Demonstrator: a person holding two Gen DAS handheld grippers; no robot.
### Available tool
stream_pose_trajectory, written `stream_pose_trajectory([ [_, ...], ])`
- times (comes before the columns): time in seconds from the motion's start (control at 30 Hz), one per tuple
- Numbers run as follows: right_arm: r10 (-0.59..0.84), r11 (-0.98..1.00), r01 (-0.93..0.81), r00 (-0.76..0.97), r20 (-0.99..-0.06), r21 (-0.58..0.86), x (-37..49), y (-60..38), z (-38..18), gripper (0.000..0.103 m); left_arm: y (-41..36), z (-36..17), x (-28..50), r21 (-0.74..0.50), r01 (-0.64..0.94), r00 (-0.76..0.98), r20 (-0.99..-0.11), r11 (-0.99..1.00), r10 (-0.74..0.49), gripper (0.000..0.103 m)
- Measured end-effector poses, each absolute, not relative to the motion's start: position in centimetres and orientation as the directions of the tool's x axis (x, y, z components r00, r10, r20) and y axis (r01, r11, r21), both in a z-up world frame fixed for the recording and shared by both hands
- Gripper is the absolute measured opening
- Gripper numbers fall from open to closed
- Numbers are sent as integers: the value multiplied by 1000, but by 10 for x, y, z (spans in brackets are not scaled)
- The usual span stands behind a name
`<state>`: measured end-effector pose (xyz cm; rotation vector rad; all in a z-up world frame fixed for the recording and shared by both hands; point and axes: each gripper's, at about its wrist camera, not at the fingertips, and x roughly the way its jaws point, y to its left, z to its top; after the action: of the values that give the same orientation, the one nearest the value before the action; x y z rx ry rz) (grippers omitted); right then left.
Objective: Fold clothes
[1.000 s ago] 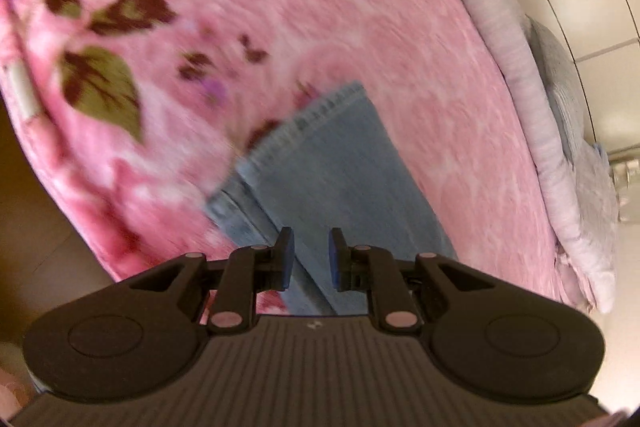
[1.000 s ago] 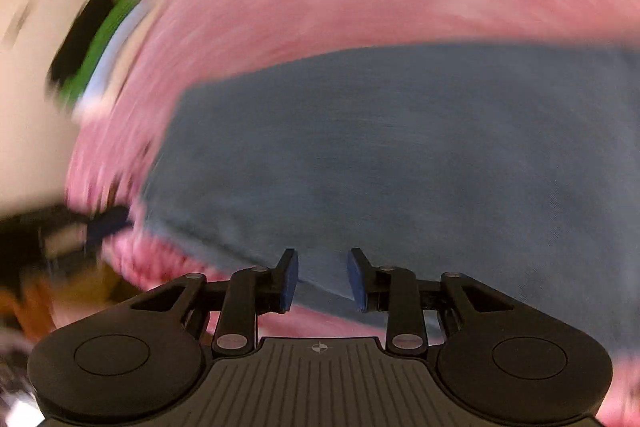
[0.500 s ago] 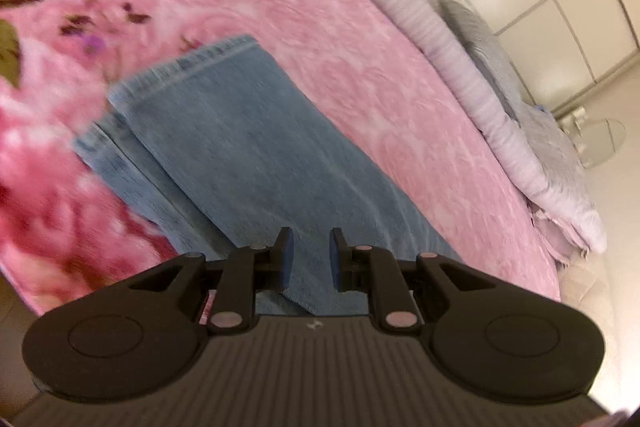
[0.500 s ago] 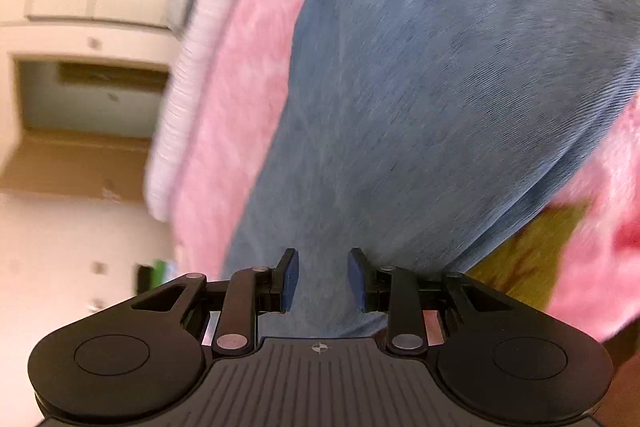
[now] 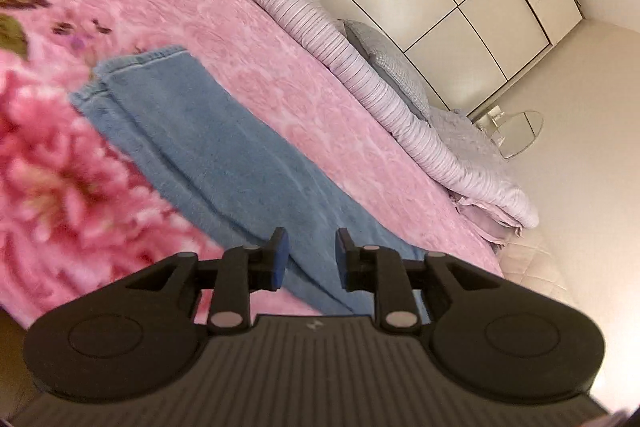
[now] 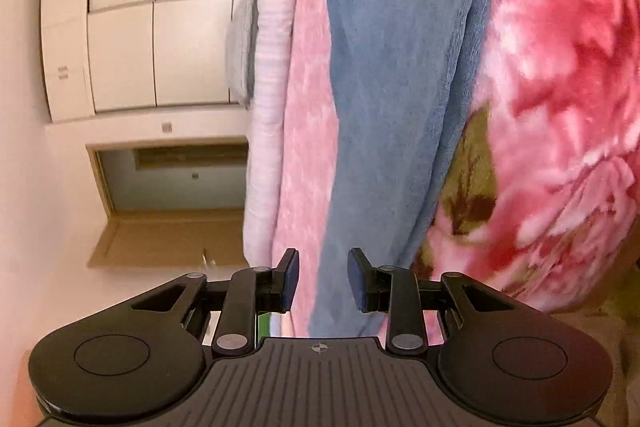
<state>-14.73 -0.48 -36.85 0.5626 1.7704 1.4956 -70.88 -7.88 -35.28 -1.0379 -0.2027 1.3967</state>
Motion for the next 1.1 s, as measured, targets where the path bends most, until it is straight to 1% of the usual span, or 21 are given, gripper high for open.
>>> stream_pose_trajectory([
  [0.07,746,245,-161,-598,-292,956,-145,-8,-364,31,-91,-347,-709,-689,-705,229,-443,-166,867,19],
  [0.27,761,285,-196,-549,-346,938,-138,2,-369,31,-115,-339,-714,-671,-718,207,-461,-186,863,20],
  [0.47,764,335,-199,-515,-389,921,-128,27,-383,31,-82,-351,-739,-686,-680,168,-489,-258,856,20],
  [0.53,759,347,-217,-506,-410,912,-123,35,-387,31,-68,-358,-752,-704,-644,143,-494,-299,857,20],
  [0.67,744,383,-235,-496,-449,894,-116,51,-398,31,-49,-374,-778,-733,-561,79,-511,-385,856,24],
  [0.87,742,405,-188,-504,-442,895,-112,62,-411,31,-30,-395,-817,-729,-464,-28,-555,-503,831,25],
  [1.03,743,409,-184,-501,-443,894,-110,67,-414,31,-13,-402,-831,-713,-464,-43,-575,-526,817,26],
  [1.1,746,406,-187,-497,-443,895,-109,69,-414,31,-11,-400,-830,-706,-483,-45,-570,-518,820,24],
])
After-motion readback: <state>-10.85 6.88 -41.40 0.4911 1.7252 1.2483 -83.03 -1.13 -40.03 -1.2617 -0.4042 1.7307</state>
